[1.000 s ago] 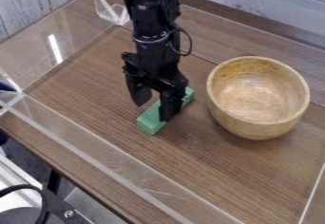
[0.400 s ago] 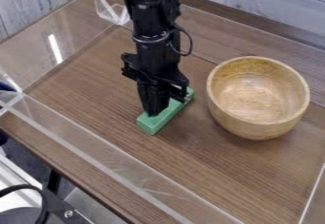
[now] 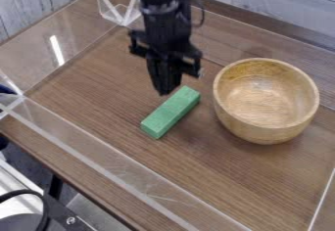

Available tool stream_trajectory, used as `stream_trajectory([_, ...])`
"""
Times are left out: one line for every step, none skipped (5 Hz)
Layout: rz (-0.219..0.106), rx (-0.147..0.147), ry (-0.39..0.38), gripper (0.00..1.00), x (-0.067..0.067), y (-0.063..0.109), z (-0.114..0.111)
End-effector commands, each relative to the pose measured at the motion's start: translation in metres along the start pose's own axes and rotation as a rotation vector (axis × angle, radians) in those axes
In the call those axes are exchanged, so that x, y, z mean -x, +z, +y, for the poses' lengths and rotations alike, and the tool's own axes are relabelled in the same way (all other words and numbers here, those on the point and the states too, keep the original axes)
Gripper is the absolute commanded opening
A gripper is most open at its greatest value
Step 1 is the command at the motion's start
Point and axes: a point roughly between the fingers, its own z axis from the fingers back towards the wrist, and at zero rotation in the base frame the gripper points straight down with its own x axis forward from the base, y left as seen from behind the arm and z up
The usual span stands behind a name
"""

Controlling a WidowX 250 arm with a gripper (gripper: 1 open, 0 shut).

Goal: Put the green block in the brown bowl

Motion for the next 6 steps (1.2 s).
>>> stream_trajectory([-0.077, -0.013, -0.013, 0.00, -0.014, 0.030, -0.004])
stream_trajectory([-0.068, -0.015, -0.026, 1.00, -0.015, 0.016, 0.000])
stream_trajectory([-0.054, -0.015, -0.033, 1.00, -0.015, 0.008, 0.002])
stream_trajectory([-0.036, -0.021, -0.035, 1.00, -0.013, -0.003, 0.005])
stream_trajectory([-0.019, -0.027, -0.035, 1.00, -0.011, -0.018, 0.010])
stream_trajectory([-0.006, -0.033, -0.034, 1.00, -0.010, -0.032, 0.014])
